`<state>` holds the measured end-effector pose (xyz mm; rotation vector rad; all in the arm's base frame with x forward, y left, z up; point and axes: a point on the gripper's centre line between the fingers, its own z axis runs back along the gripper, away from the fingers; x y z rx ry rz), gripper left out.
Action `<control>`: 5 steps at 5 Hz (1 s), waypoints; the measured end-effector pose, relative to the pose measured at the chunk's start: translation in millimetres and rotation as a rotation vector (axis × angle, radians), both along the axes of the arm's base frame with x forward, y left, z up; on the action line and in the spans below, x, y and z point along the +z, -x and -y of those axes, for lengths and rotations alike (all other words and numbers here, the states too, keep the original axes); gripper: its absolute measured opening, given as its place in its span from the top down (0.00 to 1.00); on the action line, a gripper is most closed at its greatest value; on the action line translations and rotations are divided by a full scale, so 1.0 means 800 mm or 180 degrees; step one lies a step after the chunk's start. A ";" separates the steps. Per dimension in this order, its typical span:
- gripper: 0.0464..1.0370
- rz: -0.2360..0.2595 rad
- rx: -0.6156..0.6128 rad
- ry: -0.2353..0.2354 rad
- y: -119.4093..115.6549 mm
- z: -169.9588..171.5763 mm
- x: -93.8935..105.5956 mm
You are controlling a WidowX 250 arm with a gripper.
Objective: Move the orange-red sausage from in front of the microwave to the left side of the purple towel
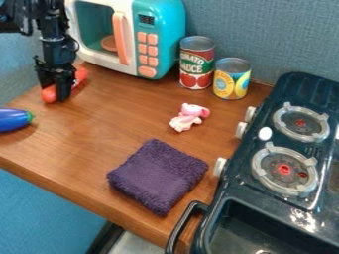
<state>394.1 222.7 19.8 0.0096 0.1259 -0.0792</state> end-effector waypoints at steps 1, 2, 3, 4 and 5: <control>0.47 0.0090 0.0015 0.0161 0.001 0.012 0.005; 0.47 0.0361 -0.0063 0.0175 0.002 0.024 0.044; 0.47 0.0539 -0.0245 0.0183 0.018 0.049 0.077; 0.47 0.0336 -0.0593 0.0267 0.046 0.105 0.063; 0.47 0.0215 -0.0923 0.0337 0.069 0.154 0.045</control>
